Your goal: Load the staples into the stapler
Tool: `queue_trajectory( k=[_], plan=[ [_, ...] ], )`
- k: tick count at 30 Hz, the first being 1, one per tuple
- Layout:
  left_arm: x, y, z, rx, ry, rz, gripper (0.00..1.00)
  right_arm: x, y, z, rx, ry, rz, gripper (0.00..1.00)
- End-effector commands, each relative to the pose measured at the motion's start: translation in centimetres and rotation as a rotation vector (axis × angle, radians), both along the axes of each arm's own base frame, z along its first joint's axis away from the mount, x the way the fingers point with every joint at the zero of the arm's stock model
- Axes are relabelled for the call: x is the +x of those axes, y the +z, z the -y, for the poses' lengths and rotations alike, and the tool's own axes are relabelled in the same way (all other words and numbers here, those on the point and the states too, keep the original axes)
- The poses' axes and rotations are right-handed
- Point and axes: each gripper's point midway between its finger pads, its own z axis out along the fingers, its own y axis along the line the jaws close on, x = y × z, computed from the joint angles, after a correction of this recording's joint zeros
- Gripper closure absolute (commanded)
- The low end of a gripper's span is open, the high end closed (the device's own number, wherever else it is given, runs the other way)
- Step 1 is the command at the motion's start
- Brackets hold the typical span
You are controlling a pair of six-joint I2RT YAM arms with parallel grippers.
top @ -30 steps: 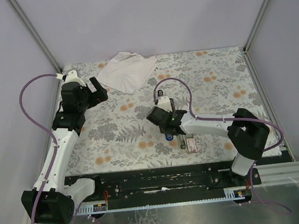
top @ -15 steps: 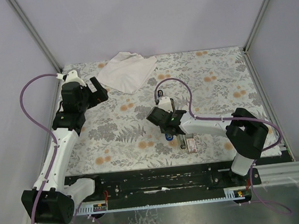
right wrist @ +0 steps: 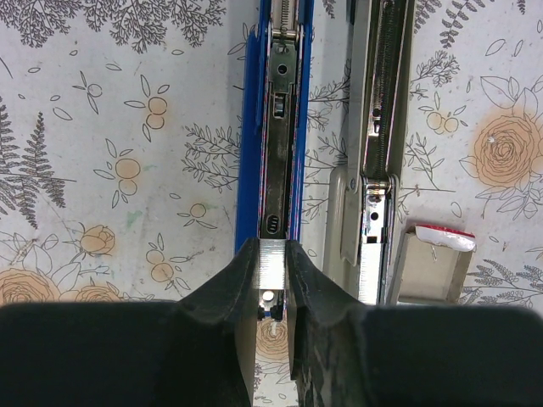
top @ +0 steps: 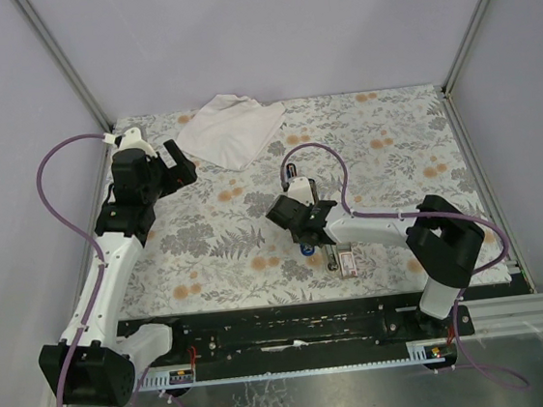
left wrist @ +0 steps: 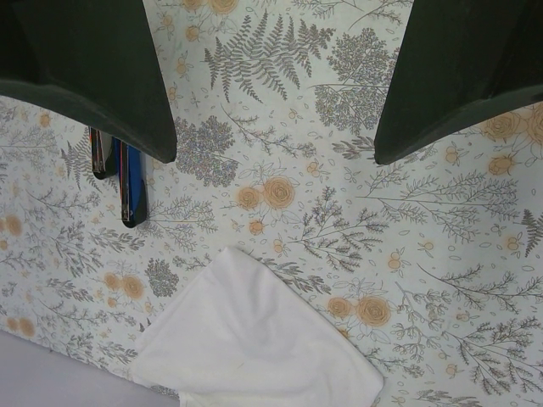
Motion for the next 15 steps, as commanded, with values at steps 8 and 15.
queue_trajectory(
  k=[8, 15],
  plan=[
    [0.82, 0.74, -0.1, 0.0, -0.002, 0.045, 0.0, 0.34, -0.33, 0.82, -0.004, -0.051, 0.01, 0.83],
    [0.78, 0.73, -0.19, 0.003, 0.001, 0.045, 0.0, 0.41, 0.22, 0.94, -0.001, -0.06, 0.01, 0.65]
  ],
)
